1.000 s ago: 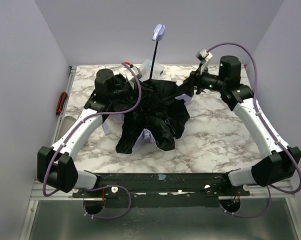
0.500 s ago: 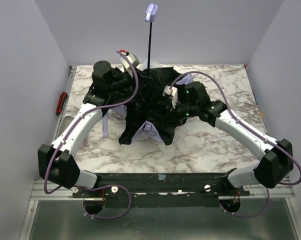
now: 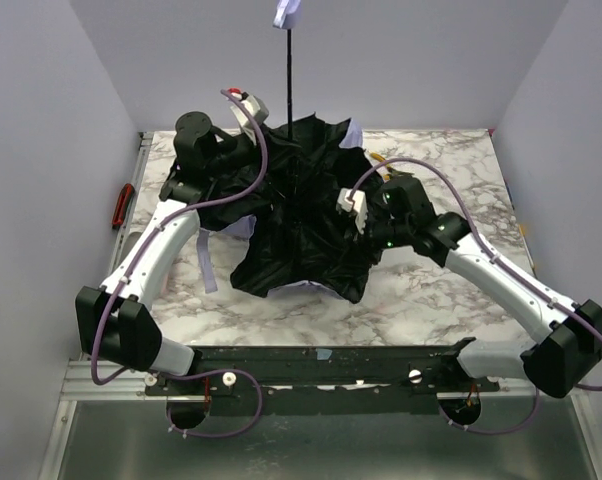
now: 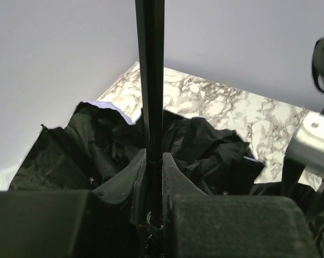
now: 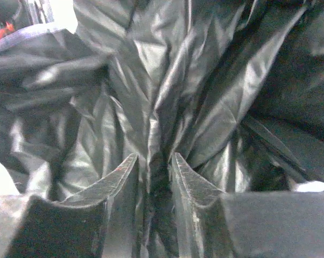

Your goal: Open the umbrella

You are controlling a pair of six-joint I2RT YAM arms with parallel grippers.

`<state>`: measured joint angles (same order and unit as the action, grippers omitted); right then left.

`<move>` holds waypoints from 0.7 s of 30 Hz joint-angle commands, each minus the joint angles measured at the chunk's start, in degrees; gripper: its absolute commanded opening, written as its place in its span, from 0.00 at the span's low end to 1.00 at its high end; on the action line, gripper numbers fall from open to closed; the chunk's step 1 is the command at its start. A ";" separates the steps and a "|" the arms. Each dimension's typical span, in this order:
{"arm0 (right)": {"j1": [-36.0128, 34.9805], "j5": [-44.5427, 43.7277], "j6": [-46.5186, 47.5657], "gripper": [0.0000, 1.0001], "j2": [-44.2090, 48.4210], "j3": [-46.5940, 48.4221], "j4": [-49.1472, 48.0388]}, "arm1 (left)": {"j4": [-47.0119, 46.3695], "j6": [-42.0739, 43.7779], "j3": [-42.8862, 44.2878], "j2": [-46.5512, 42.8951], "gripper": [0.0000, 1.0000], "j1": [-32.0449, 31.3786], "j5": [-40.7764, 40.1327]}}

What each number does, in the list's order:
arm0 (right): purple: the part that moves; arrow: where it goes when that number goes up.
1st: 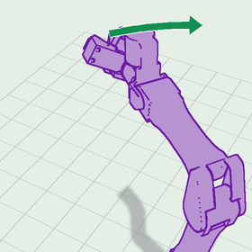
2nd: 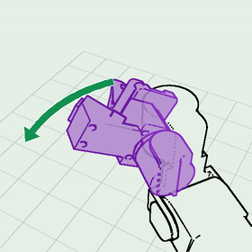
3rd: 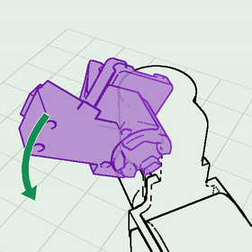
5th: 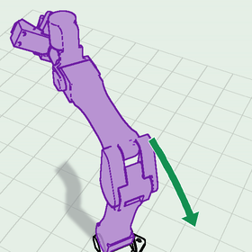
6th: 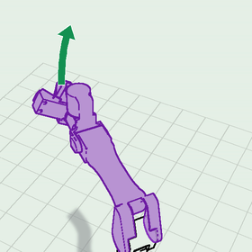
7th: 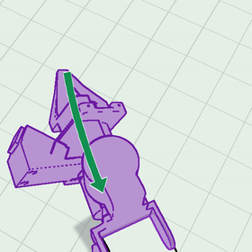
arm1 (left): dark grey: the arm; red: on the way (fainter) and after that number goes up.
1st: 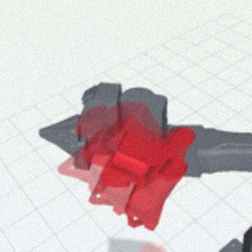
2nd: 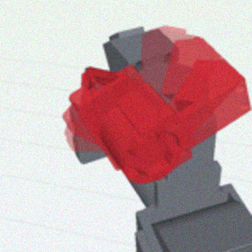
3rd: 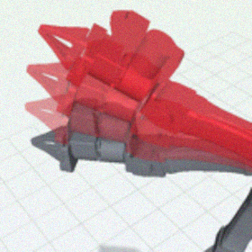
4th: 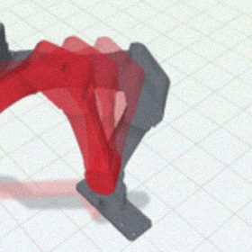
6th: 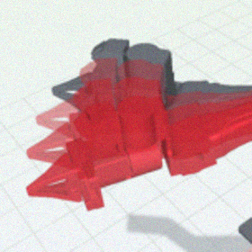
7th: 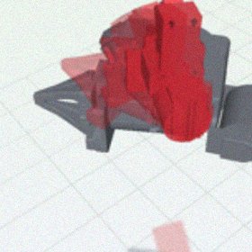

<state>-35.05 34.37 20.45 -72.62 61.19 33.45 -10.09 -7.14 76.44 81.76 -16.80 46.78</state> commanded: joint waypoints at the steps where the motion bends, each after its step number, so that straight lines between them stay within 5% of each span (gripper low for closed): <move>1: -0.01 2.78 -5.97 0.46 -0.18 7.65 -3.21 | -2.76 4.96 -1.75 -2.73 0.00 -2.50 4.40; 3: -0.02 2.61 -11.20 0.54 -0.72 10.43 -7.95 | -2.35 6.53 -2.96 -3.51 0.00 -3.60 4.76; 11: -0.02 -0.78 -25.03 0.56 -6.01 15.36 -20.74 | -2.23 6.87 -4.35 -4.67 0.00 -6.07 5.33; 21: 0.05 -3.11 -12.38 0.64 -8.70 5.57 -17.00 | -3.18 5.38 -2.56 -5.88 0.00 -6.29 4.10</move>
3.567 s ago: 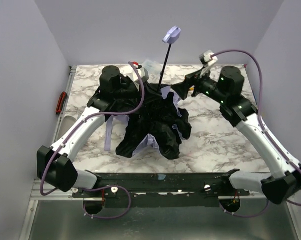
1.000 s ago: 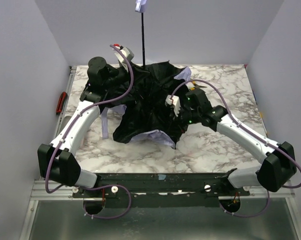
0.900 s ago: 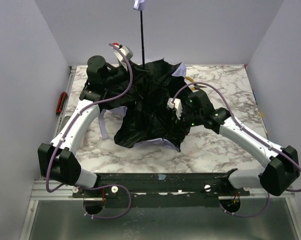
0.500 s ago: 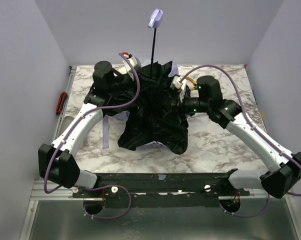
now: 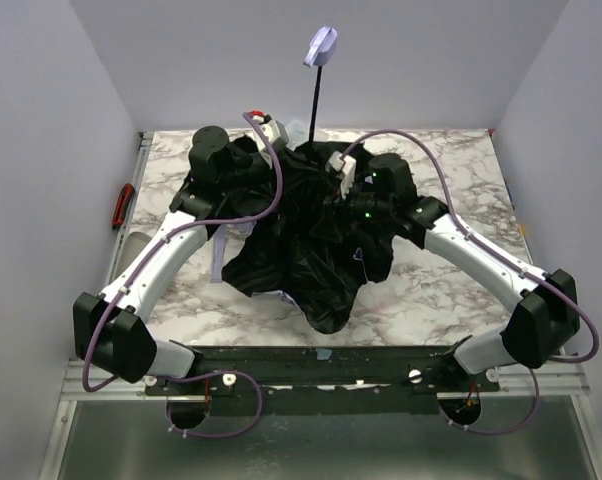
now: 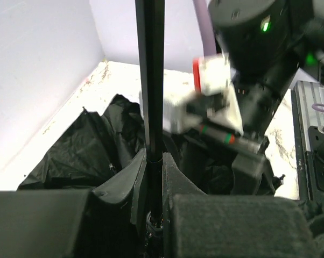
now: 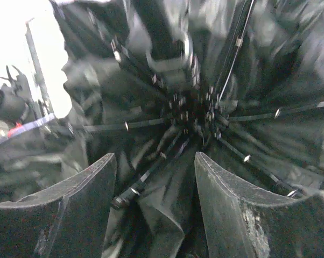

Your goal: Open the umbrella

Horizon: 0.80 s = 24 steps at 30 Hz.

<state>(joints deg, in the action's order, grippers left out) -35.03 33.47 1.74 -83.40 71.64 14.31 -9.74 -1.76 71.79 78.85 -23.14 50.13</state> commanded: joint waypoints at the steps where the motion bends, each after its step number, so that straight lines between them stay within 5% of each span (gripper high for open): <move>1: 0.00 -2.97 7.27 0.64 2.80 -6.33 2.74 | -3.52 -0.08 2.34 -3.08 0.00 0.25 0.67; 8: 0.02 -1.05 10.07 0.63 9.37 -13.68 5.20 | -1.83 0.25 3.78 -2.82 0.00 1.69 2.99; 19: -0.03 -1.83 -6.68 0.84 8.77 4.91 -8.68 | 5.75 6.94 4.24 -0.68 0.00 0.69 9.69; 24: -0.04 -2.37 -11.65 0.80 6.28 9.77 -18.97 | 6.98 7.03 4.59 -0.51 0.00 -0.75 11.73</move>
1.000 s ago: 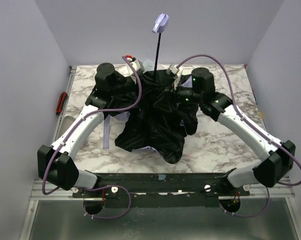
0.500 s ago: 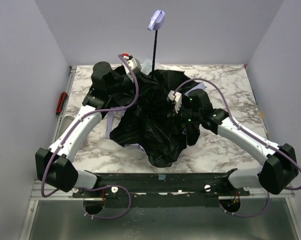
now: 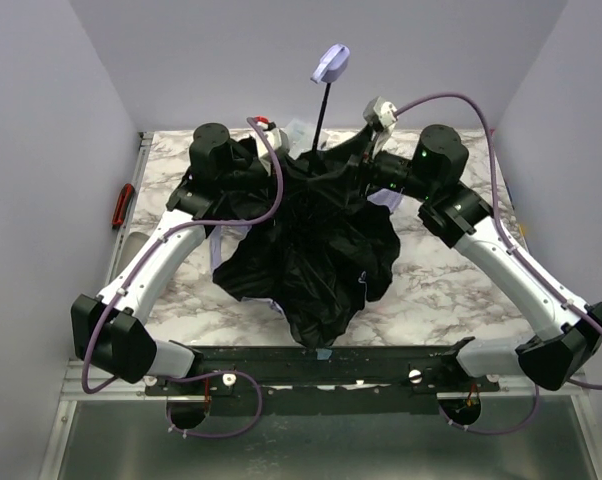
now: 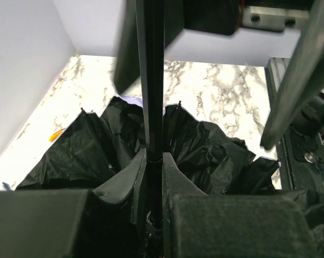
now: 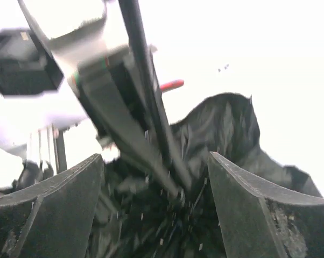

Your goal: Open the umbrella

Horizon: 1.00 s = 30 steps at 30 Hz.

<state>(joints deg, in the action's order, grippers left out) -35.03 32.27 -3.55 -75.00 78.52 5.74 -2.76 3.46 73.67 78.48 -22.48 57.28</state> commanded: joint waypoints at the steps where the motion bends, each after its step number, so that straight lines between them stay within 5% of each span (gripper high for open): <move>1: -0.04 -1.09 -6.93 0.79 -2.68 3.38 -12.02 | 0.19 1.81 2.70 -0.16 0.00 -1.79 4.99; 8: -0.02 -3.58 -6.65 0.55 -4.60 3.78 -18.27 | -0.41 -0.17 2.13 -0.30 0.00 -3.27 6.72; 30: -0.12 -10.63 -8.74 0.24 -5.65 8.92 -34.53 | 4.50 -0.57 1.67 2.06 0.00 -4.39 6.27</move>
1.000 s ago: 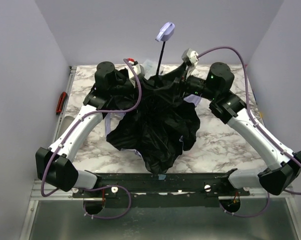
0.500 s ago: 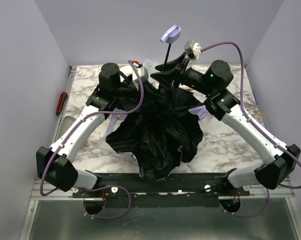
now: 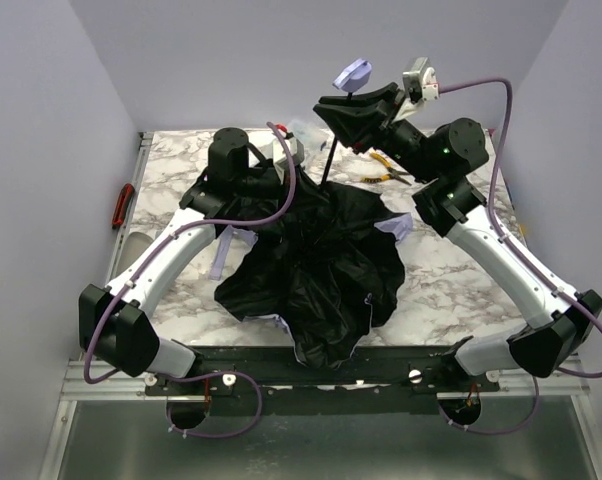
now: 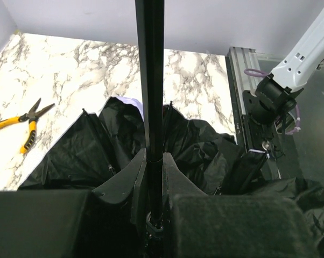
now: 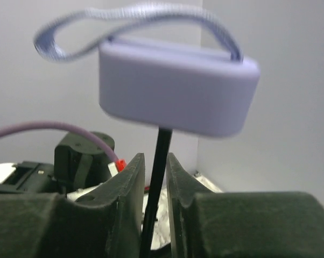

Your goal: Open the umbrella

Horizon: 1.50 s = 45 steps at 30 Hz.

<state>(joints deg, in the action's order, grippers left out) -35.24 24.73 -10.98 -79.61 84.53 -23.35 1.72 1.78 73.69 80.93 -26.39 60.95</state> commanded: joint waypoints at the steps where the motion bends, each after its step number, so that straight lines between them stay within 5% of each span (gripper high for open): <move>1: 0.09 -3.63 -1.47 0.22 -1.19 3.20 -6.12 | -0.14 1.12 1.35 -0.36 0.00 -0.50 2.68; 11: 0.00 -6.29 -2.80 0.01 -2.43 6.83 -7.63 | -0.99 2.56 -0.27 0.14 0.00 -0.67 -1.18; 15: -0.26 -7.01 -4.22 0.01 -2.59 8.13 -8.30 | 0.88 6.10 -0.72 0.04 0.33 -0.78 -5.25; 18: -0.53 -6.91 -5.55 0.01 -2.72 9.37 -8.46 | 0.93 8.05 -1.70 0.28 0.44 -0.85 -8.78; 41: -0.70 -7.06 -7.93 0.01 -4.14 19.62 -6.99 | 9.91 22.06 -3.05 8.60 0.38 0.93 -19.59; 45: -0.70 -6.15 -6.93 0.01 -3.73 18.39 -5.90 | 7.50 19.61 -3.82 6.11 0.46 2.59 -15.34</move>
<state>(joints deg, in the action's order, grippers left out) -35.57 19.94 -13.91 -85.73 99.37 -22.96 7.70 20.36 72.42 87.26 -26.00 45.50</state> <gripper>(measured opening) 0.047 0.403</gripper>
